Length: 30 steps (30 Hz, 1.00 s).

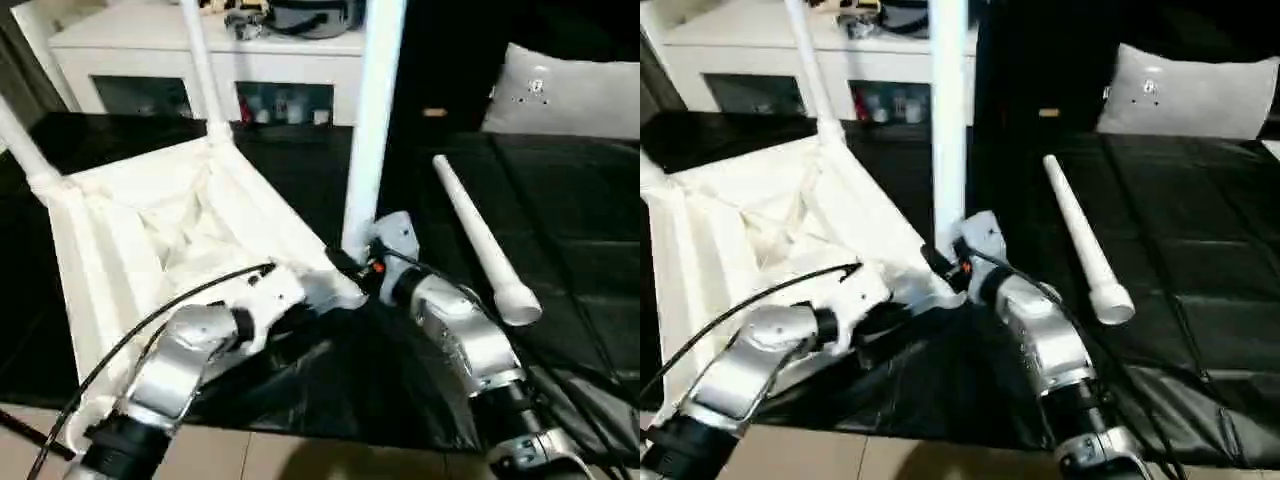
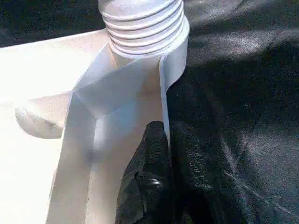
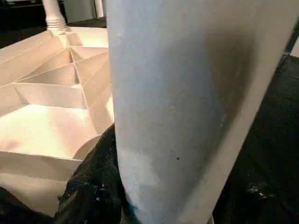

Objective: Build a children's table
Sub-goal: Insert table leg to table base

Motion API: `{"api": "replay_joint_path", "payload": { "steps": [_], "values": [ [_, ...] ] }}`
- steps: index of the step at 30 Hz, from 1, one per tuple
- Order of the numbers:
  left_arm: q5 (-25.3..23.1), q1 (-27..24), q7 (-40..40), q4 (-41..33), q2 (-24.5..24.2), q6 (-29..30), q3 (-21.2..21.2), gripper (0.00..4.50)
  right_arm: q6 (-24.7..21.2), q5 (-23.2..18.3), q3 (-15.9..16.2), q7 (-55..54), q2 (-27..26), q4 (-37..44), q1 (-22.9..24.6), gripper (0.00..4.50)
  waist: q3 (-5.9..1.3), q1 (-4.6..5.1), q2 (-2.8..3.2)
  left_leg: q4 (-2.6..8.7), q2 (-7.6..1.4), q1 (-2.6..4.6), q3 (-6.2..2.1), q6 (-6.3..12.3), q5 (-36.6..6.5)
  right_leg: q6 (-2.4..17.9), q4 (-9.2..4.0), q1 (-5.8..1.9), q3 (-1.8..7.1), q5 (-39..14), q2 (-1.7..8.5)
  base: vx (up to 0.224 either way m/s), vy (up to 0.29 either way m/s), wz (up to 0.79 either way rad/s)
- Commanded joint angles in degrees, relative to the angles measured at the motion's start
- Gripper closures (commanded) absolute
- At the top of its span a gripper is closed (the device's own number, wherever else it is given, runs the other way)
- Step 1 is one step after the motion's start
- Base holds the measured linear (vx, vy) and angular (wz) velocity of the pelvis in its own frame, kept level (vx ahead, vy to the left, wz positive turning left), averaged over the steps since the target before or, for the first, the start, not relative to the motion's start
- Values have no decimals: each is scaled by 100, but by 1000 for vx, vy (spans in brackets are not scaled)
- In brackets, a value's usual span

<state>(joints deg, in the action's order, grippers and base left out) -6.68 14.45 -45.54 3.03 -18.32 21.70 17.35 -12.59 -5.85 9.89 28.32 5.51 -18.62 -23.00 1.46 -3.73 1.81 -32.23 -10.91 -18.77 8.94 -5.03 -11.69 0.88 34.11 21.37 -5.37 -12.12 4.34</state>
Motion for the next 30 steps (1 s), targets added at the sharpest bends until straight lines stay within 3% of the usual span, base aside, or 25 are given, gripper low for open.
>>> {"api": "replay_joint_path", "payload": {
  "steps": [1, 2, 8, 9, 13, 15, 18, 20, 23, 27, 28, 30],
  "values": [
    [-35, 143, -72, -363, 108, -19, 432, 450, -337, 273, 266, -87, -50, -722, 267, 259, -125, -13, 16, 475, -222, -87, -72, 53, -1777, 606, -558, -139, 358, -2199, 416, 0, 0, 0],
    [-80, 145, -57, -380, 69, 31, 426, 450, -283, 254, 238, -113, -78, -748, 274, 259, -122, -15, 45, 477, -220, -86, -78, 39, -1821, 611, -561, -135, 357, -2228, 422, 0, 0, 0],
    [-369, 177, -3, -304, -116, 148, 508, 450, -148, 147, 75, -176, -182, -875, 211, 259, -111, 16, 55, 480, -203, -76, -92, 19, -2075, 535, -604, -113, 350, -2543, 426, 0, 0, 0],
    [-381, 193, 21, -266, -134, 171, 497, 450, -106, 77, 19, -141, -209, -909, 191, 224, -106, 17, 53, 485, -206, -74, -100, 14, -2103, 520, -609, -111, 347, -2594, 424, 0, 0, 0],
    [-331, 255, 3, -170, -168, 137, 418, 450, 8, -18, -69, -117, -235, -973, 165, 183, -107, 15, 71, 485, -206, -62, -109, -2, -2205, 507, -624, -93, 343, -2691, 430, 0, 0, 0],
    [-312, 279, -25, -112, -200, 87, 401, 450, 94, -58, -66, 15, -208, -957, 185, 168, -127, 7, 67, 473, -212, -64, -102, -8, -2140, 579, -610, -98, 347, -2499, 429, 0, 0, 0],
    [-293, 329, -85, 96, -278, -69, 372, 450, 88, -177, -108, 254, -152, -843, 242, 136, -150, -25, 84, 460, -224, -107, -80, 61, -1753, 779, -527, -145, 358, -1754, 411, 0, 0, 0],
    [-299, 376, -125, 283, -338, -202, 363, 450, 57, -220, -100, 402, -71, -686, 321, 132, -173, -48, 98, 438, -222, -99, -62, 98, -1529, 883, -491, -164, 357, -1341, 391, 0, 0, 0],
    [-286, 522, -219, 643, -451, -473, 328, 450, 229, -238, -21, 737, 192, -366, 530, 90, -220, -138, 94, 384, -204, -140, -46, 185, -989, 962, -407, -224, 345, -647, 393, 0, 0, 0],
    [-244, 702, -441, 1008, -603, -840, 358, 450, 406, -164, -8, 988, 571, 48, 790, 53, -205, -140, 139, 377, -199, -158, -42, 207, -965, 949, -414, -239, 330, -677, 401, 0, 0, 0],
    [-205, 738, -633, 1128, -663, -1055, 409, 450, 438, -181, -43, 1141, 719, 191, 853, 53, -202, -134, 110, 377, -201, -157, -45, 223, -1037, 907, -435, -244, 327, -820, 404, 0, 0, 0],
    [-176, 769, -833, 1260, -727, -1272, 470, 450, 463, -238, -109, 1312, 874, 314, 898, 31, -201, -130, 111, 379, -201, -158, -45, 252, -1065, 876, -450, -243, 327, -975, 405, 0, 0, 0]
  ]
}}
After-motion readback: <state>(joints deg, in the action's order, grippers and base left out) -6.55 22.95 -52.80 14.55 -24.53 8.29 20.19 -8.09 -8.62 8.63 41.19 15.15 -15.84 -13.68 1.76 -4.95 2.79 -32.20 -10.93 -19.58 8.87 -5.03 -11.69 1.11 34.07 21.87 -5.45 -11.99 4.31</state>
